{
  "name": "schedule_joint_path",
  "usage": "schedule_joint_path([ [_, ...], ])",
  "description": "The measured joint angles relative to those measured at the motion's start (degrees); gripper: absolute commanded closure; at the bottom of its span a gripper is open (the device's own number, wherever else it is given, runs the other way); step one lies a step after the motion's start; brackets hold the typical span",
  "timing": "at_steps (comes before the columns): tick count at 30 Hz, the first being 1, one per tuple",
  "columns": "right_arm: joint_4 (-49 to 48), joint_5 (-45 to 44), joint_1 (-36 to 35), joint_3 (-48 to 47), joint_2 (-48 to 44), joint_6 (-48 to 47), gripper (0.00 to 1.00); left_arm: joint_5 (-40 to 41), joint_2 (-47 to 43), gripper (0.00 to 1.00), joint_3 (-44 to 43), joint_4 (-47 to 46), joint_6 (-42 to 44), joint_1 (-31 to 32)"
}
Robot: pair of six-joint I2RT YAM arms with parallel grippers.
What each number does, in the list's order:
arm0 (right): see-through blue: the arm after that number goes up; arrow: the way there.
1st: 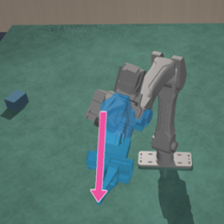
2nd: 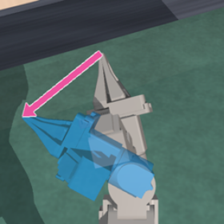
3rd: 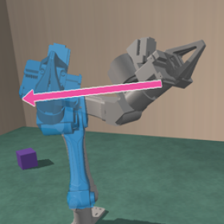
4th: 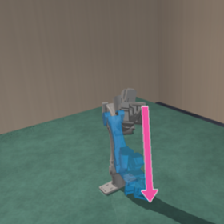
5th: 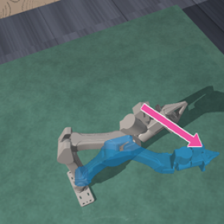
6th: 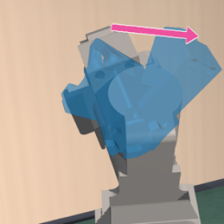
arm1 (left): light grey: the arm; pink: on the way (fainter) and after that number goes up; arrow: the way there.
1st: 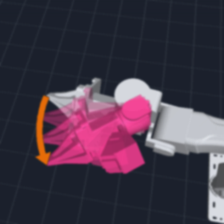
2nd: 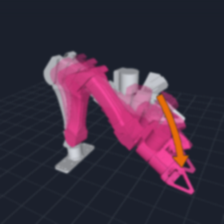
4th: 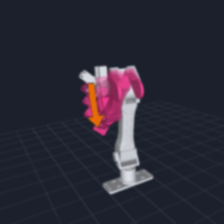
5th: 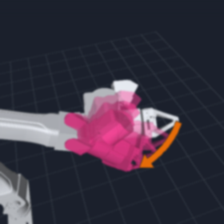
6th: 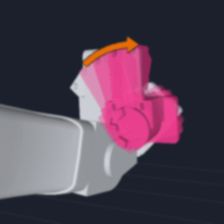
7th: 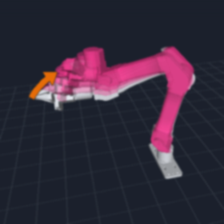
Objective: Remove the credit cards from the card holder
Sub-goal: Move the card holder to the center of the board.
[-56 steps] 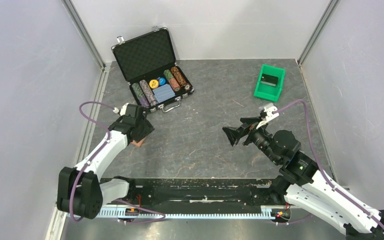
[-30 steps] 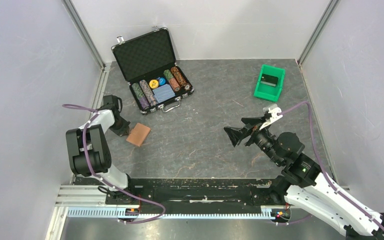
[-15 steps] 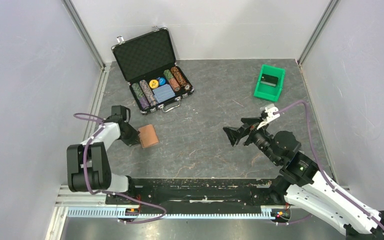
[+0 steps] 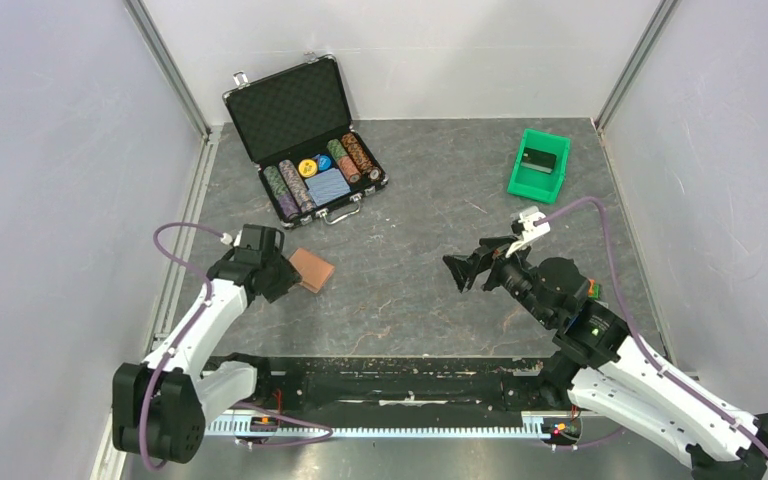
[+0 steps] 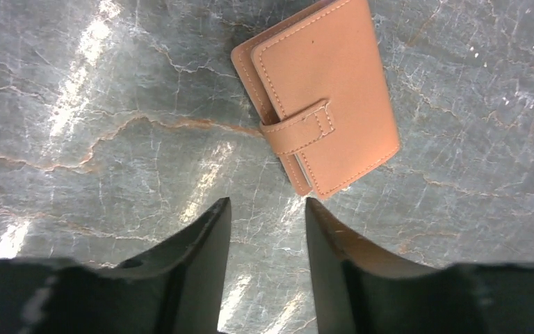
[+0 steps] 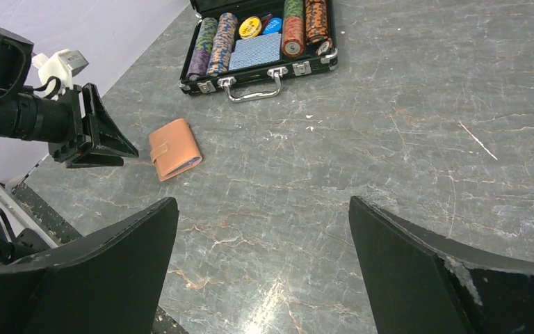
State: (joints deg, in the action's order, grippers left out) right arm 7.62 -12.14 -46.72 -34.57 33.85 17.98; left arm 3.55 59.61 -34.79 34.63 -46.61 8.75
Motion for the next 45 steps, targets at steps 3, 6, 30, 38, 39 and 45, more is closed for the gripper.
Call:
schedule_joint_path([
  [3, -0.09, 0.0, 0.0, 0.0, 0.35, 0.02, 0.04, 2.69, 0.59, 0.41, -1.7, 2.23, 1.75, 2.91],
  [6, -0.35, 0.0, 0.0, 0.24, 0.5, 0.15, 0.05, 5.25, 2.69, 0.39, -4.83, 4.04, 3.93, 6.54],
  [30, 1.16, -4.26, 0.0, 0.74, -2.8, -0.79, 0.04, 25.55, 38.05, 0.41, -24.37, 7.54, 22.08, 26.21],
  [38, 1.84, -5.75, 0.0, 0.74, -3.32, -1.11, 0.04, 26.8, 39.41, 0.37, -24.57, 8.98, 22.29, 27.76],
  [39, 1.92, -5.79, 0.0, 0.74, -3.32, -1.11, 0.04, 27.06, 39.41, 0.37, -24.57, 9.27, 22.29, 27.98],
  [45, 2.14, -5.95, 0.0, 0.74, -3.43, -1.09, 0.05, 28.39, 39.58, 0.43, -24.57, 10.23, 22.34, 28.52],
])
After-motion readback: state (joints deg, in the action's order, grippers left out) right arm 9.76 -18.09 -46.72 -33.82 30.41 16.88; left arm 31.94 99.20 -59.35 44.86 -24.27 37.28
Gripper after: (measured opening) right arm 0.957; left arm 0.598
